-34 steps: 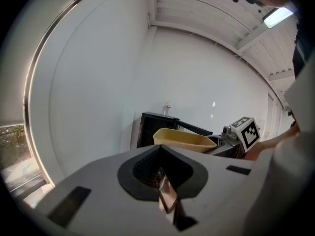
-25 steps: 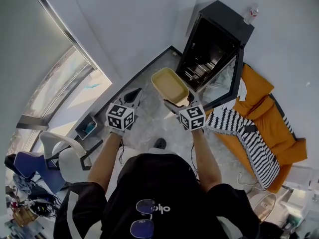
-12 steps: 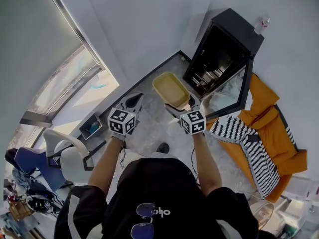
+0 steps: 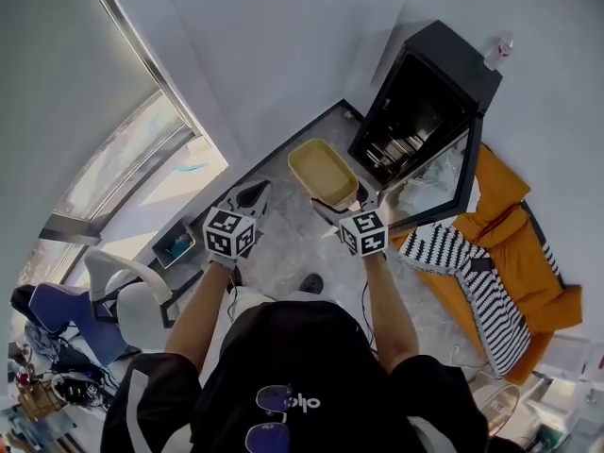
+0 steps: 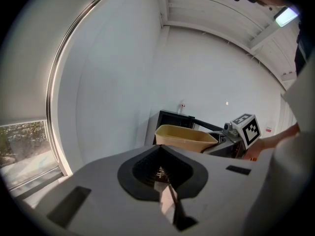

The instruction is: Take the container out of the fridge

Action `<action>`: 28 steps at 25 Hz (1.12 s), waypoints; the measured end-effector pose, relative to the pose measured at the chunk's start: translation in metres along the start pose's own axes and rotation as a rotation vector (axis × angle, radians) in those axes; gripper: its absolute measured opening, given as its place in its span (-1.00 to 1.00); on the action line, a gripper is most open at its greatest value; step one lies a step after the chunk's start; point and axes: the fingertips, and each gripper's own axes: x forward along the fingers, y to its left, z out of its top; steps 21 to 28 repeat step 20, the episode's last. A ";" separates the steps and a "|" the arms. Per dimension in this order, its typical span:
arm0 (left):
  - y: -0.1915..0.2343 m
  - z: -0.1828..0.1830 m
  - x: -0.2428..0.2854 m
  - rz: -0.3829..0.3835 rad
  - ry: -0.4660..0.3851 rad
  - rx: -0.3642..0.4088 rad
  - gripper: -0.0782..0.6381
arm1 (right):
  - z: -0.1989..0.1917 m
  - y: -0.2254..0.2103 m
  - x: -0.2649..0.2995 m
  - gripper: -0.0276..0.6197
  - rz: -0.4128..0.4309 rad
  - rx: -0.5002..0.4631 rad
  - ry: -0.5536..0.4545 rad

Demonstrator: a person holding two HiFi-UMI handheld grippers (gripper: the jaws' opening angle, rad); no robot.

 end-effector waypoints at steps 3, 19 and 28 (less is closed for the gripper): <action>0.003 0.002 -0.001 -0.008 0.001 0.002 -0.78 | 0.003 0.002 0.002 0.70 -0.006 0.004 -0.003; 0.018 0.008 -0.018 -0.027 -0.009 0.004 -0.78 | 0.007 0.022 0.006 0.70 -0.018 0.013 0.005; 0.019 0.008 -0.019 -0.026 -0.009 0.004 -0.78 | 0.006 0.024 0.006 0.70 -0.017 0.013 0.006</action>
